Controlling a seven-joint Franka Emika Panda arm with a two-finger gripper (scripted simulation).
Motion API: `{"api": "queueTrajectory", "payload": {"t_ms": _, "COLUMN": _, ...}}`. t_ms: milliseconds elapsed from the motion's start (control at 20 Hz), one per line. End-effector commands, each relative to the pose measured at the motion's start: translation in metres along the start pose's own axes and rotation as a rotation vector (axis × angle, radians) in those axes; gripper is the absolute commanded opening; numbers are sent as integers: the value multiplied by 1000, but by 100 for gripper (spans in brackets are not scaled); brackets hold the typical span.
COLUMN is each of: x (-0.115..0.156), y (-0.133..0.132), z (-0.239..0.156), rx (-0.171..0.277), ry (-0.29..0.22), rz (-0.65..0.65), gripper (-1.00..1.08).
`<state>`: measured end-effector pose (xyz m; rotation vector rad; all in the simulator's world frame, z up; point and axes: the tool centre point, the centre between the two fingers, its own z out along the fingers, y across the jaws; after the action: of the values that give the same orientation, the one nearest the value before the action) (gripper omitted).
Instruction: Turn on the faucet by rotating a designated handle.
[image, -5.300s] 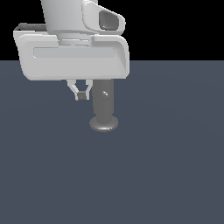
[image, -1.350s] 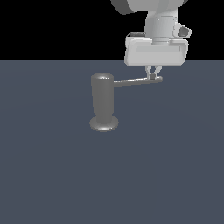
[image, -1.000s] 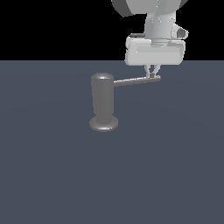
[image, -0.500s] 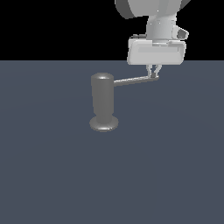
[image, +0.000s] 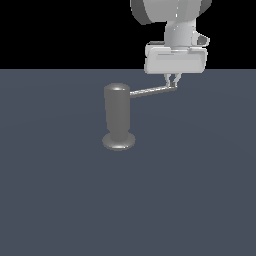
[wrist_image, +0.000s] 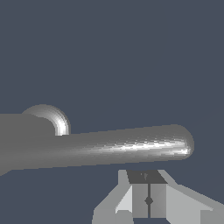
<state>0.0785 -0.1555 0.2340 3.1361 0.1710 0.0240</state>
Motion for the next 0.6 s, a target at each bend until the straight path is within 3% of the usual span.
{"api": "queueTrajectory", "payload": {"t_ms": 0, "x": 11, "y": -8, "z": 5, "rx": 3, "ry": 0, "rz": -9, "gripper": -100}}
{"api": "queueTrajectory", "payload": {"t_ms": 550, "x": 39, "y": -10, "z": 7, "rx": 3, "ry": -4, "rz": -4, "gripper": -100}}
